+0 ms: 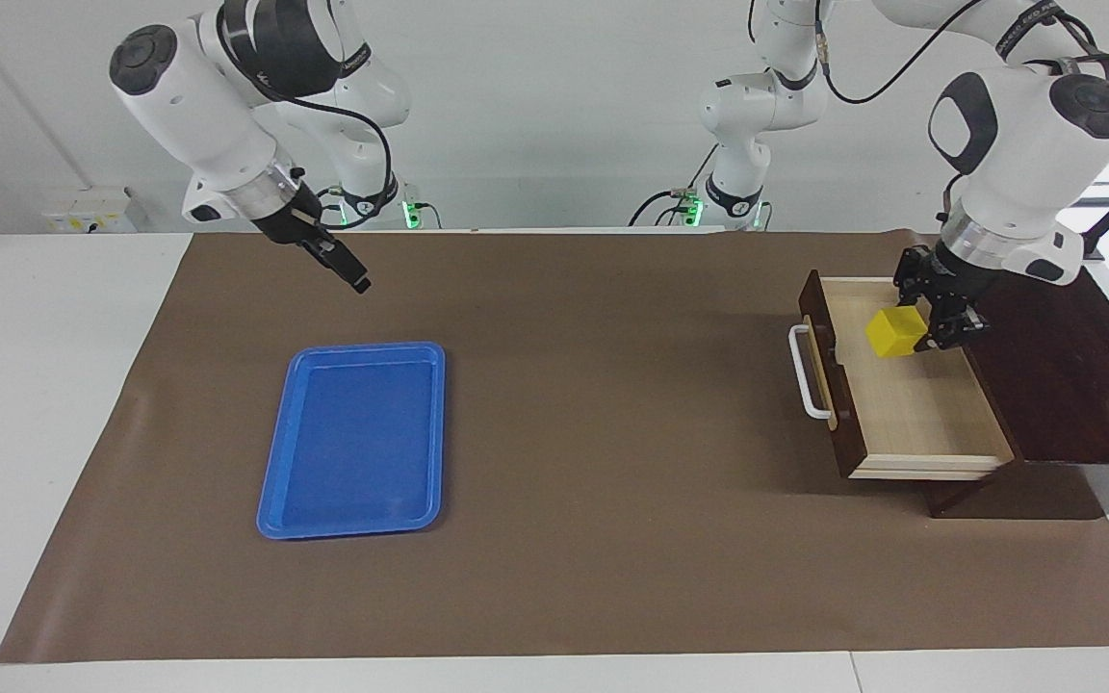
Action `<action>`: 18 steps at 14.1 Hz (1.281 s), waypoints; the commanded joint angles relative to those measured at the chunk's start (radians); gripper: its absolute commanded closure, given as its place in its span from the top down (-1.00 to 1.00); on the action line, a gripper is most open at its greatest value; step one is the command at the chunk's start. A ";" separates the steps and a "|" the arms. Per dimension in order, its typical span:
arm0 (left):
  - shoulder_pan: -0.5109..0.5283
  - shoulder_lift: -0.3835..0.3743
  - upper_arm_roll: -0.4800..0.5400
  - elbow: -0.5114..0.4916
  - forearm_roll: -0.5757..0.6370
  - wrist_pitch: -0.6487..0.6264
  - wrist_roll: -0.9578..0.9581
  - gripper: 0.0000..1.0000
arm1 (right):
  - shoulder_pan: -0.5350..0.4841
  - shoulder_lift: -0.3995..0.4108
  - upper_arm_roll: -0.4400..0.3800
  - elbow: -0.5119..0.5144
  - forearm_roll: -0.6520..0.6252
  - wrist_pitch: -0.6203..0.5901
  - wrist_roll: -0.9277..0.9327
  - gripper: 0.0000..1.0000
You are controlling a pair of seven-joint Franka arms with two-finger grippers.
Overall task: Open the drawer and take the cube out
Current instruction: 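Grasp the yellow cube with the left gripper and lift it out, then carry the cube toward the right gripper while the right gripper approaches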
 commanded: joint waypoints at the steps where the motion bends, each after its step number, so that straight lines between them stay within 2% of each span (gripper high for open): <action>1: -0.143 0.001 0.008 0.005 -0.016 -0.027 -0.181 -1.00 | 0.058 0.047 0.003 -0.015 0.097 0.070 0.171 1.00; 5: -0.330 0.001 0.008 -0.036 -0.059 -0.007 -0.375 -1.00 | 0.153 0.128 0.003 -0.017 0.216 0.151 0.323 1.00; 7: -0.424 0.016 0.010 -0.070 -0.059 0.055 -0.497 -1.00 | 0.210 0.160 0.003 -0.017 0.250 0.197 0.382 1.00; 9: -0.479 0.016 0.010 -0.098 -0.059 0.100 -0.609 -1.00 | 0.216 0.189 0.003 -0.017 0.351 0.236 0.406 1.00; 11: -0.534 0.013 0.010 -0.125 -0.057 0.131 -0.685 -1.00 | 0.248 0.196 0.003 -0.015 0.379 0.254 0.426 1.00; 18: -0.594 0.016 0.010 -0.130 -0.056 0.171 -0.737 -1.00 | 0.248 0.228 0.004 -0.021 0.529 0.251 0.433 1.00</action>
